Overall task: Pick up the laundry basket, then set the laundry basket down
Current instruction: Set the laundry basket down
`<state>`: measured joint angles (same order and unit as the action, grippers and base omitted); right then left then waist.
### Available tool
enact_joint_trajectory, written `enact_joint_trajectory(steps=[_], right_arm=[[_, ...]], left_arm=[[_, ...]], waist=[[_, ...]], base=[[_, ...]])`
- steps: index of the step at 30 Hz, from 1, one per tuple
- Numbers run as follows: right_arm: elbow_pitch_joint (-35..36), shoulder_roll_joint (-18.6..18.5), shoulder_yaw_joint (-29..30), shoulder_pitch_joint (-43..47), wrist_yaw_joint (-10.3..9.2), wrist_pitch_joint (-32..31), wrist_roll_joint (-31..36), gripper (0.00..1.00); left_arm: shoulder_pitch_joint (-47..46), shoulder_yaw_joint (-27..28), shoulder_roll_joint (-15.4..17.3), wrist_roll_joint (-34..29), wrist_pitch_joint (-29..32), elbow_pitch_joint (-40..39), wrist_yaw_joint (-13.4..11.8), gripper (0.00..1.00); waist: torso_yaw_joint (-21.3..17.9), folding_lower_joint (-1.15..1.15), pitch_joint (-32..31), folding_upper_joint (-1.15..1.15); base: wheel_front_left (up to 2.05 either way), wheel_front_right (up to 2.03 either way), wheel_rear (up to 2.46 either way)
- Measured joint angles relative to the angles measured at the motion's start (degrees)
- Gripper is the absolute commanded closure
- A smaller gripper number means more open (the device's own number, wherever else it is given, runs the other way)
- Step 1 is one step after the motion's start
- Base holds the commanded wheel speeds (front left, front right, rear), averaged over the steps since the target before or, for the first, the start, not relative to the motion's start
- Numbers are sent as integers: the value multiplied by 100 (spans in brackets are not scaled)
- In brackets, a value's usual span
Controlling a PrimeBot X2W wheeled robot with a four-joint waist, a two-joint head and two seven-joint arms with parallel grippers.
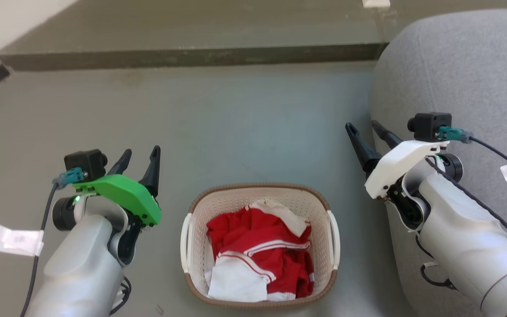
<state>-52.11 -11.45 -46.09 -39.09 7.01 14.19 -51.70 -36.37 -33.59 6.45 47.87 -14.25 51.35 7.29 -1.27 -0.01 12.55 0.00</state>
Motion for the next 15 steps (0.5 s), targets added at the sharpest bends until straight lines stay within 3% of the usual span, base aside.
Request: enact_joint_trajectory(steps=[15], right_arm=[[1501, -265, 1091, 1066, -425, 15, 903, 0]], left_arm=[[1072, 938, 166, -766, -16, -1567, -359, 0]], waist=[[-51, 0, -973, 0]], base=[[0, 0, 0]])
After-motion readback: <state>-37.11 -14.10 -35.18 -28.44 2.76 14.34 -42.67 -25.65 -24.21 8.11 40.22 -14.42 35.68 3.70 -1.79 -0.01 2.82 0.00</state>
